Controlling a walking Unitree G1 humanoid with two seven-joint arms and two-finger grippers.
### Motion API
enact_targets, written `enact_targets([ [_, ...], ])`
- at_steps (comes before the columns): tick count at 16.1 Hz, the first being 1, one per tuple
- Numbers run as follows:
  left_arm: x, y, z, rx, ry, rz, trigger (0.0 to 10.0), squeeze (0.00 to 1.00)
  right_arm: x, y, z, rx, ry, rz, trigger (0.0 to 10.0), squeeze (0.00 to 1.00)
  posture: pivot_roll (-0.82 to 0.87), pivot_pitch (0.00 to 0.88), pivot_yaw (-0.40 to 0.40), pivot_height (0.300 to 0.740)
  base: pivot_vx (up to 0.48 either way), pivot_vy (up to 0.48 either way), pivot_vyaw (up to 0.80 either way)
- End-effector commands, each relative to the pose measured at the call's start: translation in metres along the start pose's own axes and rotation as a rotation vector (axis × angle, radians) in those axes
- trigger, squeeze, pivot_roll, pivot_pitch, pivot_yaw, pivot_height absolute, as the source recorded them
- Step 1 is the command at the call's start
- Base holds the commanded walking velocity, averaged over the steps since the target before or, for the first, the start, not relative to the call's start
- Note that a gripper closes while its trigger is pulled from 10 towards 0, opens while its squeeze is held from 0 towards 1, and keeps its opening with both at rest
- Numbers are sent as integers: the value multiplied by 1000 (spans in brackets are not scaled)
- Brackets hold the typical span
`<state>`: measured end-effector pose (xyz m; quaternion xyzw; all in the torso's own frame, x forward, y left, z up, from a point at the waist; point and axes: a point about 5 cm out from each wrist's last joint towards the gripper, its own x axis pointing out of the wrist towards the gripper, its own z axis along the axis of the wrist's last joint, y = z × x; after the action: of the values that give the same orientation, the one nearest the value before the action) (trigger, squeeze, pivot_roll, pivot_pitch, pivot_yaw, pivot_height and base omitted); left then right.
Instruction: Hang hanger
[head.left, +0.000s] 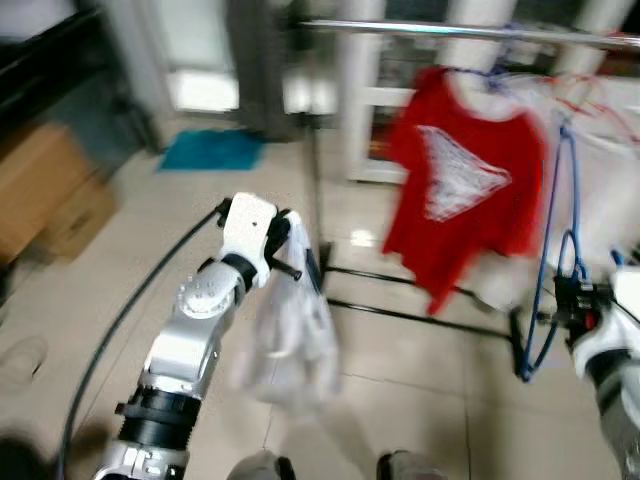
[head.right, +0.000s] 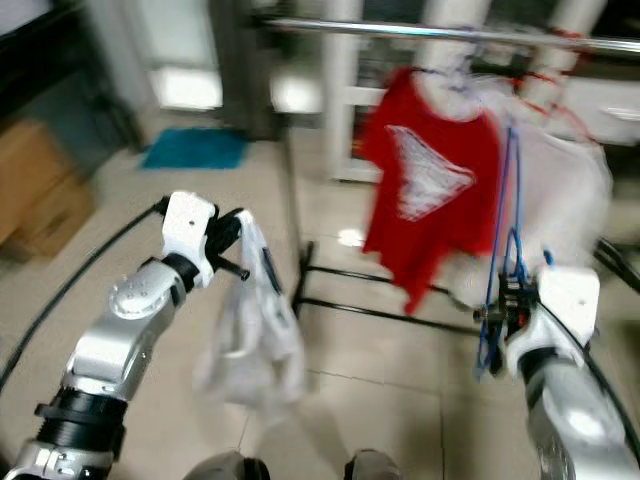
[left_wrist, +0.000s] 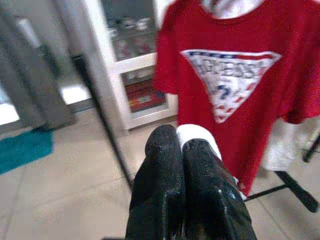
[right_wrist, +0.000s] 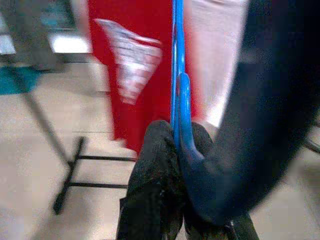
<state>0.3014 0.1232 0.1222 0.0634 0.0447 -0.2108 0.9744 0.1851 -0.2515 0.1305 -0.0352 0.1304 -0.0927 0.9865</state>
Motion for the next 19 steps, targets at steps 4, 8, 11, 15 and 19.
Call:
enact_targets([
  [4,-7,-20,-5,-43,-31,-31,10000,0,-17,7,8,-88,-16,-28,10000,0,-303,0,142,740,0,0,-770],
  [8,-1,-22,-7,-41,-9,-24,10000,0,-23,13,10,-93,8,-8,10000,0,-311,0,119,740,0,0,-763],
  [11,-5,-17,-2,-29,32,-13,10000,0,-9,16,16,-90,-7,6,10000,0,-241,0,87,740,0,0,-767],
  [15,-14,13,12,-30,-18,86,10000,0,19,35,26,-111,-78,-5,10000,0,-145,0,49,740,0,0,-769],
  [19,-19,15,16,-40,-12,133,10000,0,38,48,34,-53,-147,10,10000,0,-97,0,7,740,0,0,-795],
])
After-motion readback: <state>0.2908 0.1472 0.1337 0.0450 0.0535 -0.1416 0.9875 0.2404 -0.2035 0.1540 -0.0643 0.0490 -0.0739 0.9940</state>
